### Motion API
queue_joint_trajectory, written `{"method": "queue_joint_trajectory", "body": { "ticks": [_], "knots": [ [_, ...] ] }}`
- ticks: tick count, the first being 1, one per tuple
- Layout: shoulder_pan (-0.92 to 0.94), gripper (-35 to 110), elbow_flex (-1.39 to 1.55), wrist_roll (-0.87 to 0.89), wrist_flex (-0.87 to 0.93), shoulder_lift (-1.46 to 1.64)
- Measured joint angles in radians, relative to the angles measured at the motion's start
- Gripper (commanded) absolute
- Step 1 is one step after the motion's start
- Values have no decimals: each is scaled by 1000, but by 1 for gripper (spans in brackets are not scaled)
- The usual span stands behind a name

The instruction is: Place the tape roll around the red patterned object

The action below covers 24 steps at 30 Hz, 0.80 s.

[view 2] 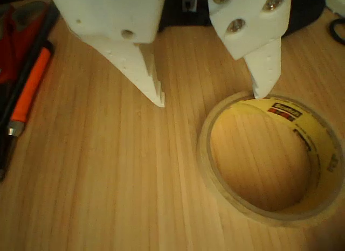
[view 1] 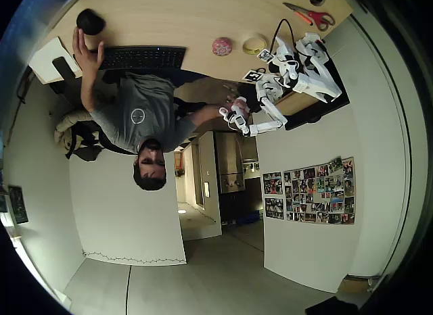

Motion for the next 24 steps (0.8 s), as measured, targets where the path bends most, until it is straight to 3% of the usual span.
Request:
{"method": "queue_joint_trajectory", "body": {
  "ticks": [9,14,19,24],
  "knots": [
    [2,40,-52,51,5,-8],
    [-8,36,-35,92,-87,-61],
    [-37,25,-35,110,-126,-129],
    [-29,4,-40,127,-172,-167]
  ]
}}
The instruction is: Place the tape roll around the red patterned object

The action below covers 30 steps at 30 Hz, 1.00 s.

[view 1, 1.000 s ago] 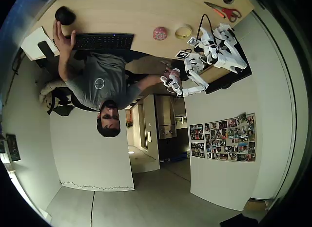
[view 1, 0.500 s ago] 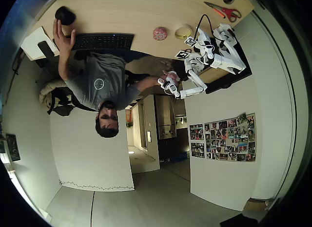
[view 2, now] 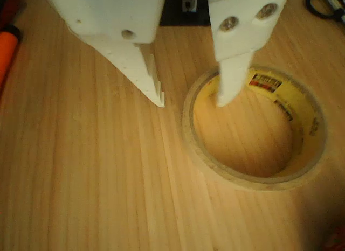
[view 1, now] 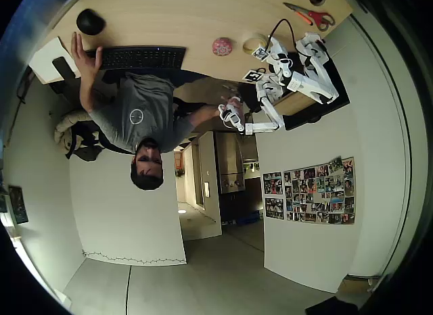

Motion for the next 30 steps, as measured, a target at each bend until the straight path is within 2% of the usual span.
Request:
{"method": "queue_joint_trajectory", "body": {
  "ticks": [1,9,19,30],
  "knots": [
    [-5,0,-11,-5,-12,-5],
    [26,0,-91,-51,23,-21],
    [104,0,-423,-158,265,20],
    [71,0,-919,-120,299,-393]
  ]
}}
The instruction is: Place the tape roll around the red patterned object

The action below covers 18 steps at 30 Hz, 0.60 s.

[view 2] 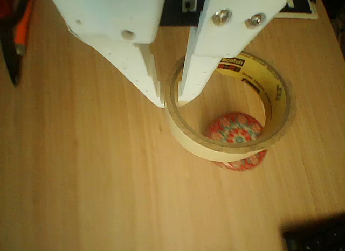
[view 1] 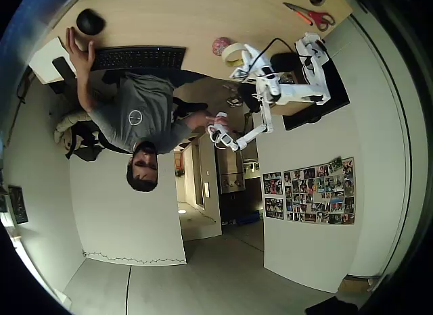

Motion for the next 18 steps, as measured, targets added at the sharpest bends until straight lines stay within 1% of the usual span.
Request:
{"method": "queue_joint_trajectory", "body": {
  "ticks": [10,15,16,18],
  "knots": [
    [-40,0,-241,18,-9,-268],
    [-38,0,-453,18,80,-405],
    [-38,4,-476,18,94,-408],
    [-38,19,-505,18,114,-410]
  ]
}}
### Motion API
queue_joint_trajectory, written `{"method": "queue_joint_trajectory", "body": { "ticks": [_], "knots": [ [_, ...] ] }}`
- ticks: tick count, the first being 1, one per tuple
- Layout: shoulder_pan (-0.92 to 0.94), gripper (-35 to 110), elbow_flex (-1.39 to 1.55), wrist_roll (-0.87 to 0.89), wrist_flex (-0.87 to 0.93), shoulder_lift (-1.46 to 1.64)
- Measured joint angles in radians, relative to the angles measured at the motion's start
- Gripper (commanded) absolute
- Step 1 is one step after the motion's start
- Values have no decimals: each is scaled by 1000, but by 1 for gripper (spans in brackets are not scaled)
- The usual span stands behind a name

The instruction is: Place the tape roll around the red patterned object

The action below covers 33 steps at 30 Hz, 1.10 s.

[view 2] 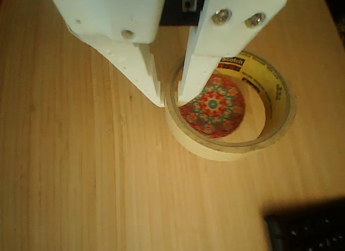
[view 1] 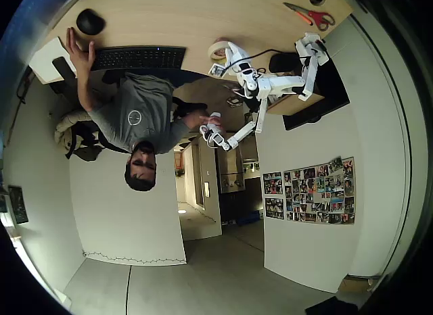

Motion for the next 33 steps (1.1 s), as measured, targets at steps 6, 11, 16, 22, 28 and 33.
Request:
{"method": "queue_joint_trajectory", "body": {
  "ticks": [6,11,16,22,28,33],
  "knots": [
    [-23,36,-14,-21,64,0],
    [-21,43,86,-80,78,77],
    [-44,44,428,-137,-2,370],
    [-94,44,983,-143,-253,716],
    [-112,43,1172,-126,-341,811],
    [-101,42,1197,-109,-373,831]
  ]
}}
